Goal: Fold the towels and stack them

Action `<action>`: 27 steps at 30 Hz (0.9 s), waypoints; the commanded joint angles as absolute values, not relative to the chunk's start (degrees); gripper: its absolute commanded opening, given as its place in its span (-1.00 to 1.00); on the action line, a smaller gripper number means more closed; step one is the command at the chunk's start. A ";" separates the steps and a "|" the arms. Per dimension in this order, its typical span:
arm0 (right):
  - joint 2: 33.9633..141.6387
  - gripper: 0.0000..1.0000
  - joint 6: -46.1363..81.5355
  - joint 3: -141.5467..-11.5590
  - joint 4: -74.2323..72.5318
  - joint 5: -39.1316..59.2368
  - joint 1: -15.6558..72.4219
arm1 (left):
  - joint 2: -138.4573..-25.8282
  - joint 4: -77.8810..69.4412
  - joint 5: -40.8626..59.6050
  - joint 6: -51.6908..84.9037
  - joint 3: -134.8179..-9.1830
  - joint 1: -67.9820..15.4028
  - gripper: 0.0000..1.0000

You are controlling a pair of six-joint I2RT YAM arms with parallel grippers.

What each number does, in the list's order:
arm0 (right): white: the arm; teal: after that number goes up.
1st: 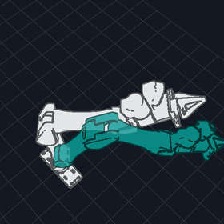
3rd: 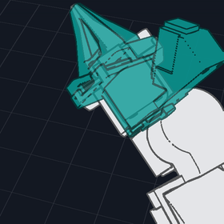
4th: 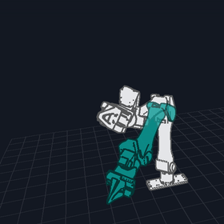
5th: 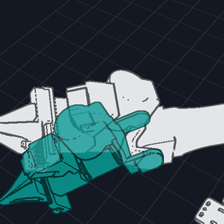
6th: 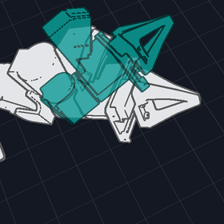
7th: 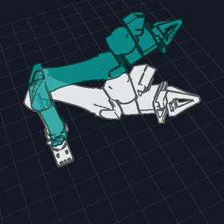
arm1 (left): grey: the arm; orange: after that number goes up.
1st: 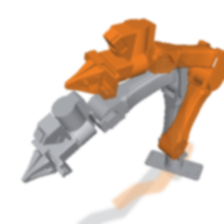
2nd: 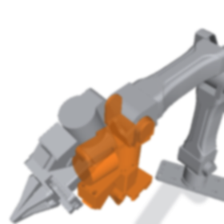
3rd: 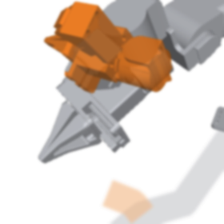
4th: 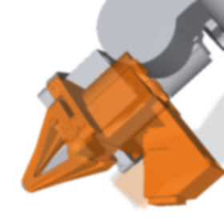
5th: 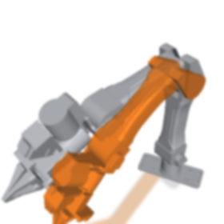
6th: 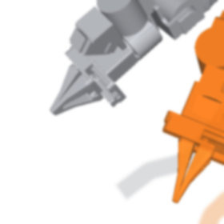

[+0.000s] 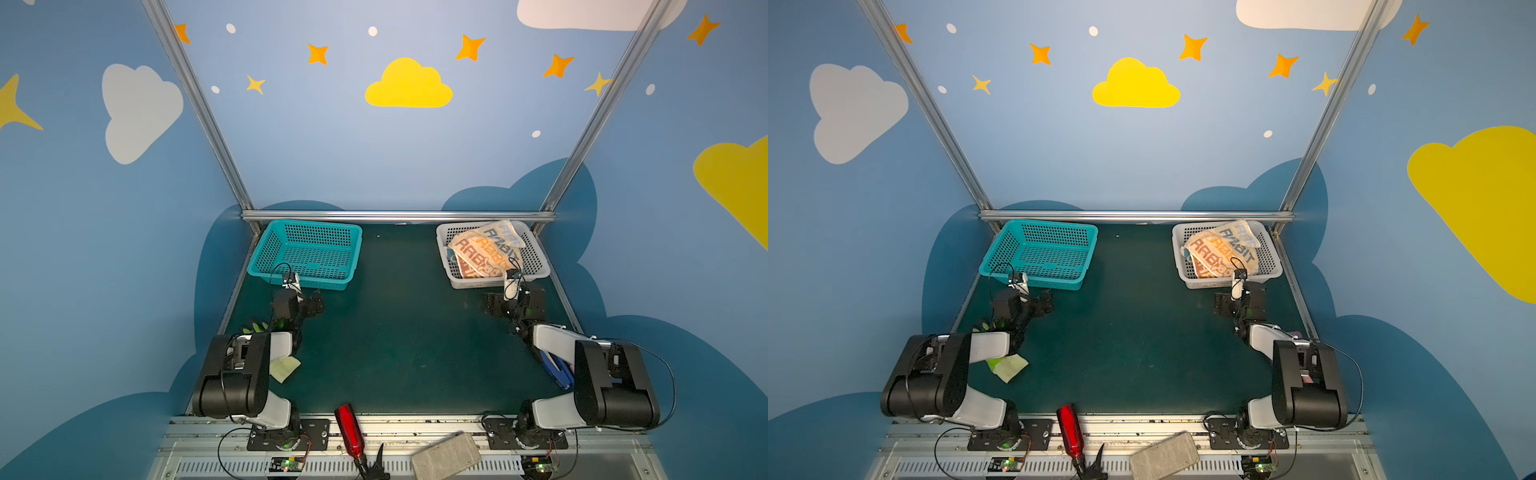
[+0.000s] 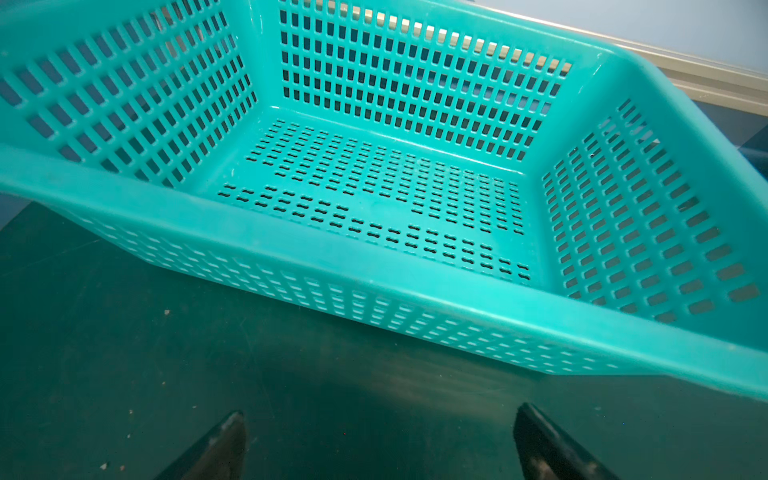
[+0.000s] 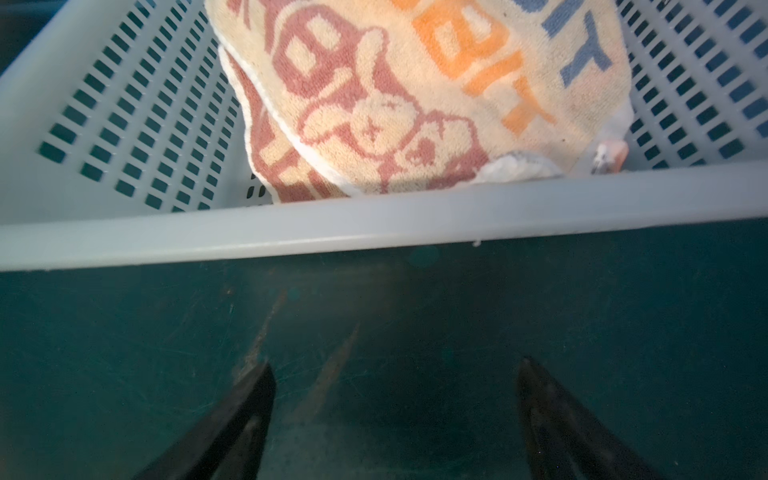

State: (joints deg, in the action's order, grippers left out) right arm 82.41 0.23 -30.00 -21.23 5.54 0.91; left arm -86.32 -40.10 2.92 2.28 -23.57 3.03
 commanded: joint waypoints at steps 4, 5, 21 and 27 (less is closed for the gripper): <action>82.88 0.75 0.83 -31.50 -22.24 6.07 1.20 | -87.10 -40.96 2.72 2.69 -24.87 2.92 0.99; 82.93 0.75 0.83 -31.53 -22.21 6.06 1.18 | -87.09 -40.96 2.72 2.58 -24.90 2.90 0.99; 78.44 0.75 2.31 -31.96 -18.18 2.70 1.51 | -81.93 -32.59 0.57 3.09 -27.27 2.35 0.99; 72.11 0.75 6.63 -37.62 -1.29 -1.59 2.27 | -76.44 -9.22 -3.78 11.91 -36.78 2.24 0.99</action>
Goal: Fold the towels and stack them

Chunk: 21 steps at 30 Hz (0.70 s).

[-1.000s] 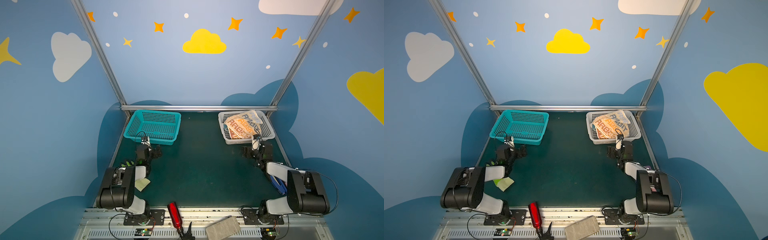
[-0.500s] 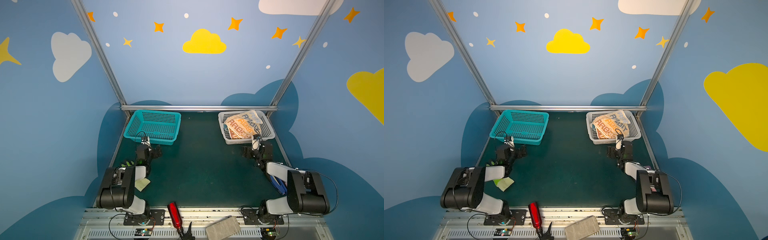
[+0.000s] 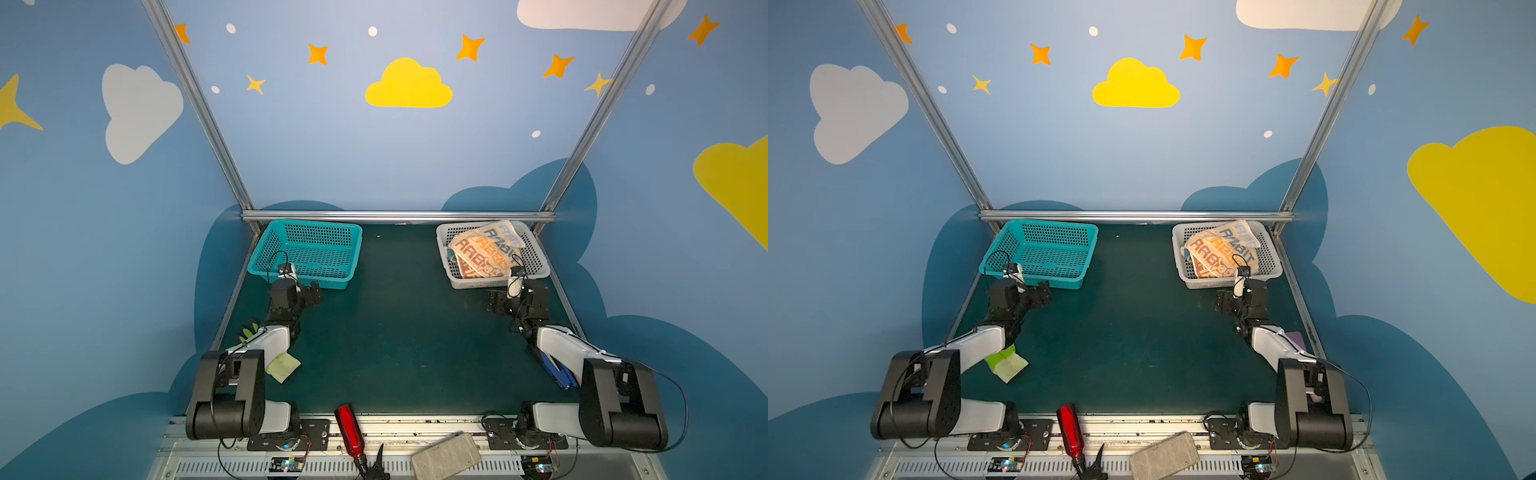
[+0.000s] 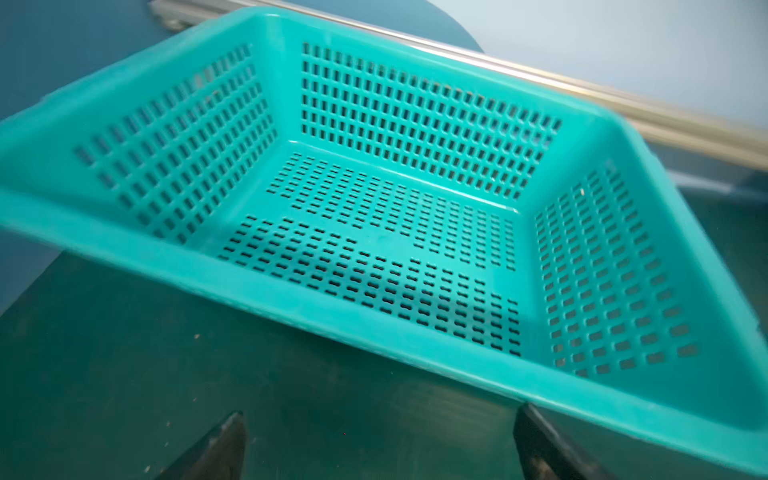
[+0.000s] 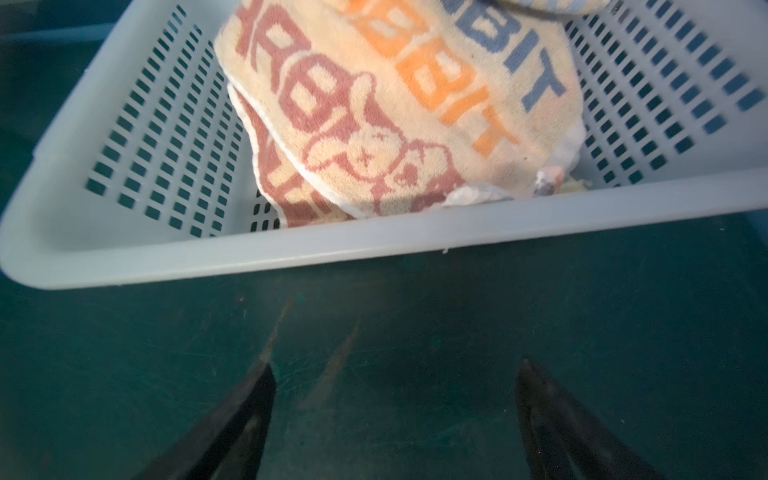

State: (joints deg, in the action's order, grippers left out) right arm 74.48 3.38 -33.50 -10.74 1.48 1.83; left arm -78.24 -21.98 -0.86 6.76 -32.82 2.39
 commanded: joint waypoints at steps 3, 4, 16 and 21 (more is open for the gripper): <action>70.00 0.75 9.19 -41.25 5.21 -2.95 2.60 | -75.25 -2.64 -3.42 13.74 -40.56 1.41 0.99; 69.44 0.75 9.58 -42.13 6.85 -3.37 2.78 | -74.68 -1.53 -3.47 14.16 -41.22 0.72 0.99; 78.66 0.75 7.14 -52.17 2.91 0.80 4.04 | -70.75 -2.92 9.68 20.85 -41.71 -7.06 0.99; 88.01 0.75 8.22 -59.59 2.90 0.50 4.57 | -71.32 -4.17 13.26 19.96 -42.30 -13.06 0.99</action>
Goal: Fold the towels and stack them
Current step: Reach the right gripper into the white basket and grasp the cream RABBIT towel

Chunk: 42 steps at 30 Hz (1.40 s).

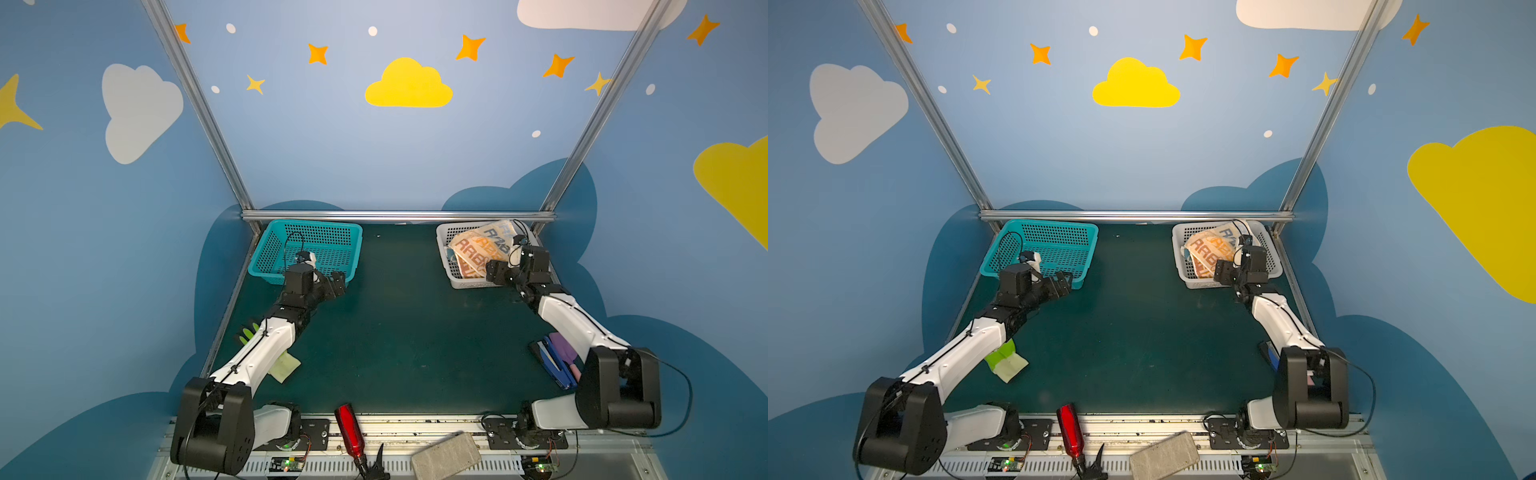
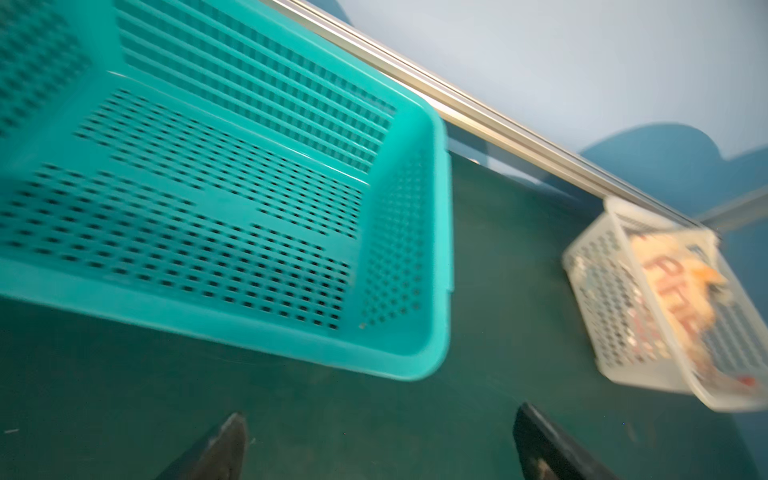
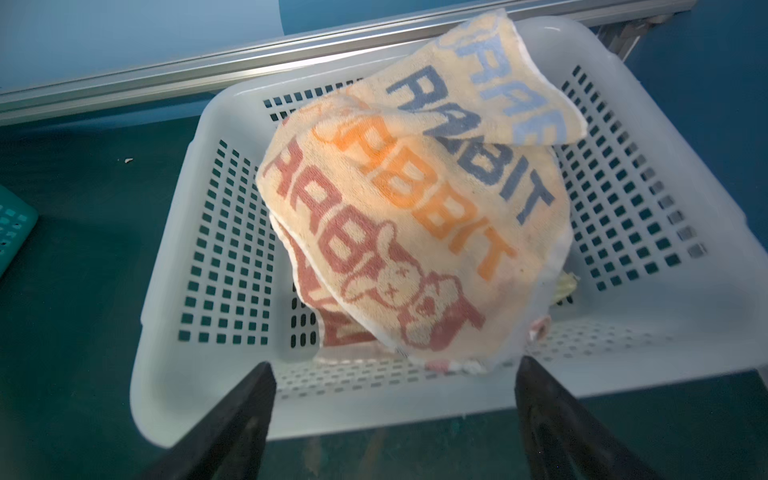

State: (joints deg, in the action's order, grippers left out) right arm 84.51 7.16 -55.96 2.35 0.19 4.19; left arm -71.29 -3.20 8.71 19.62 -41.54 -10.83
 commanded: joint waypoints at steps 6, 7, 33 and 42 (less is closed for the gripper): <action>98.06 0.70 8.50 -69.85 6.94 2.61 5.33 | -72.93 -5.59 15.02 18.57 -42.82 -18.46 0.99; 99.37 0.70 8.21 -71.15 7.19 3.19 5.70 | -73.45 -5.98 15.31 18.48 -42.86 -19.22 0.99; 117.39 -1.00 12.57 -93.96 28.07 -5.86 9.32 | -87.27 -8.72 16.29 16.79 -49.04 -28.20 0.99; 107.49 -1.00 9.84 -91.37 27.04 -4.49 9.40 | -87.36 -9.07 13.13 16.78 -49.32 -29.09 0.99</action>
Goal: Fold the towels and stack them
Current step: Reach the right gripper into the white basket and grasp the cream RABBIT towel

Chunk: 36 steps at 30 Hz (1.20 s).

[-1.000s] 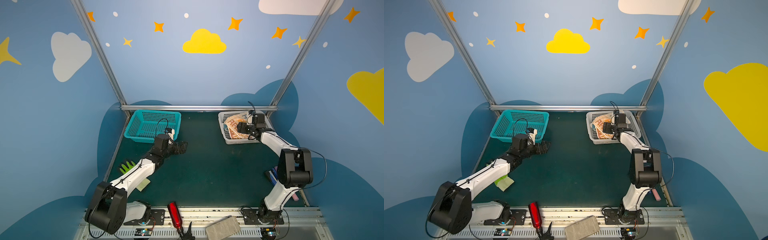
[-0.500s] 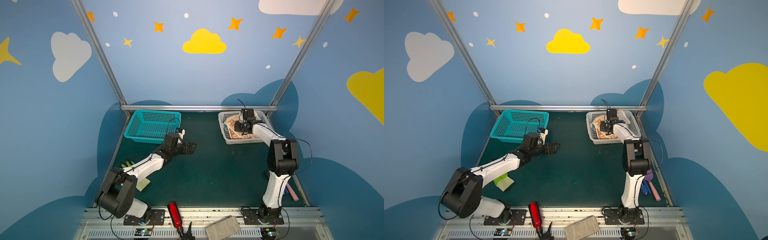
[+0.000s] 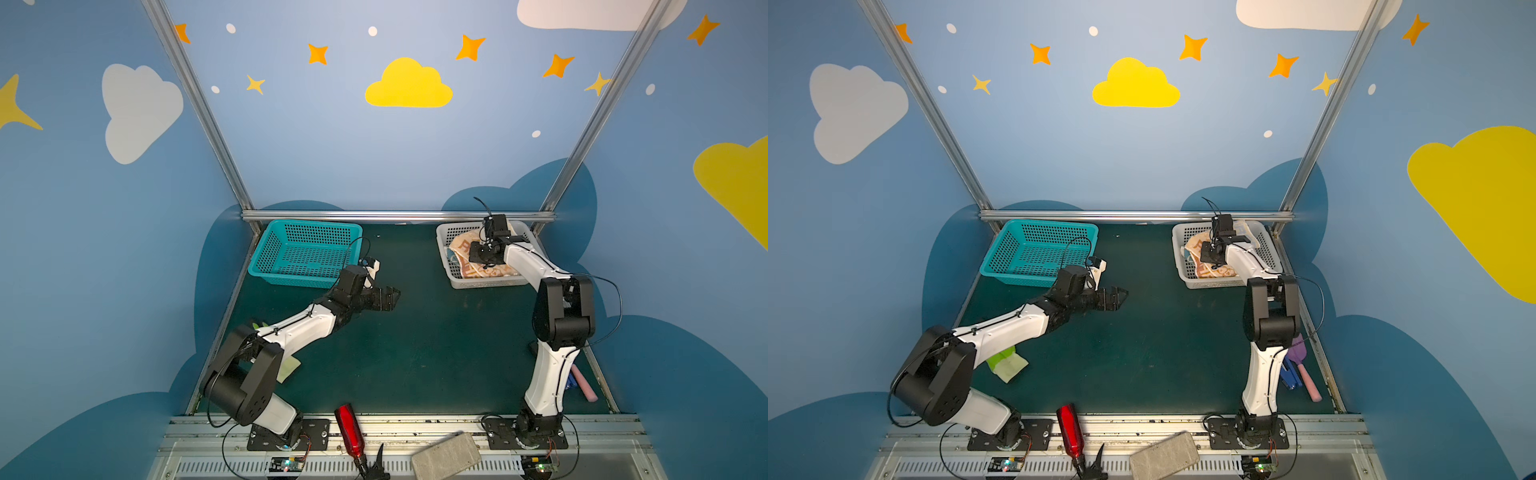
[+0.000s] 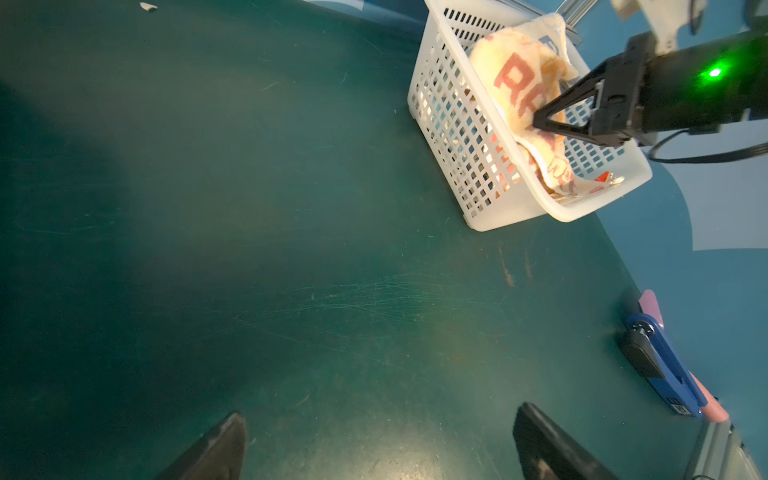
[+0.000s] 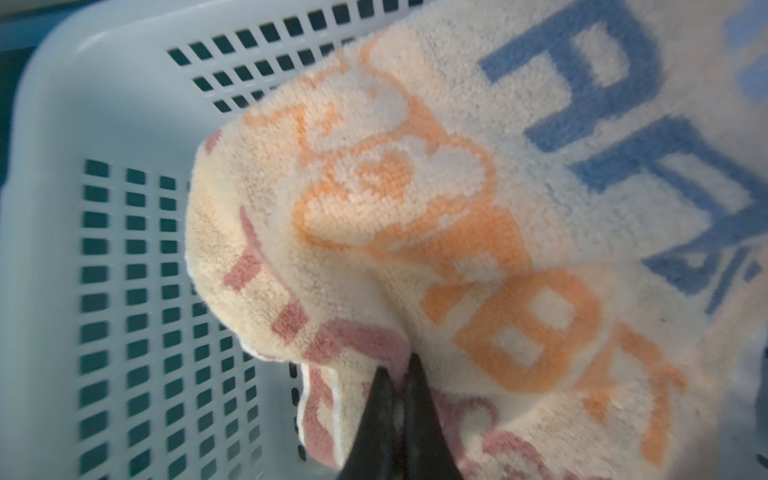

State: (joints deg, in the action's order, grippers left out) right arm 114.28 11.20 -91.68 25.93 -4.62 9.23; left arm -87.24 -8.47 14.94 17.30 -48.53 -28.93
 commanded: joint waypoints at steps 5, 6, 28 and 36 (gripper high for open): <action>99.14 -1.00 4.80 -90.19 25.54 -1.27 9.96 | -86.58 -10.73 12.57 17.13 -48.43 -29.44 0.99; 97.25 -1.00 1.78 -89.22 24.04 0.17 10.33 | -86.42 -11.01 10.65 17.21 -48.24 -29.53 0.99; 70.23 -1.00 -3.82 -72.12 17.98 7.36 32.22 | -74.34 -8.98 6.33 14.13 -42.77 -29.53 0.99; 74.05 -1.00 -1.87 -72.36 18.76 11.52 40.58 | -64.55 -7.91 -0.82 13.81 -38.60 -29.45 0.99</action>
State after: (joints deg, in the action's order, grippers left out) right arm 72.51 -3.25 -71.88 18.44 9.21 38.54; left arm -67.24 -9.13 3.33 14.52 -39.62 -29.41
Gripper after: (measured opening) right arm 0.052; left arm 0.996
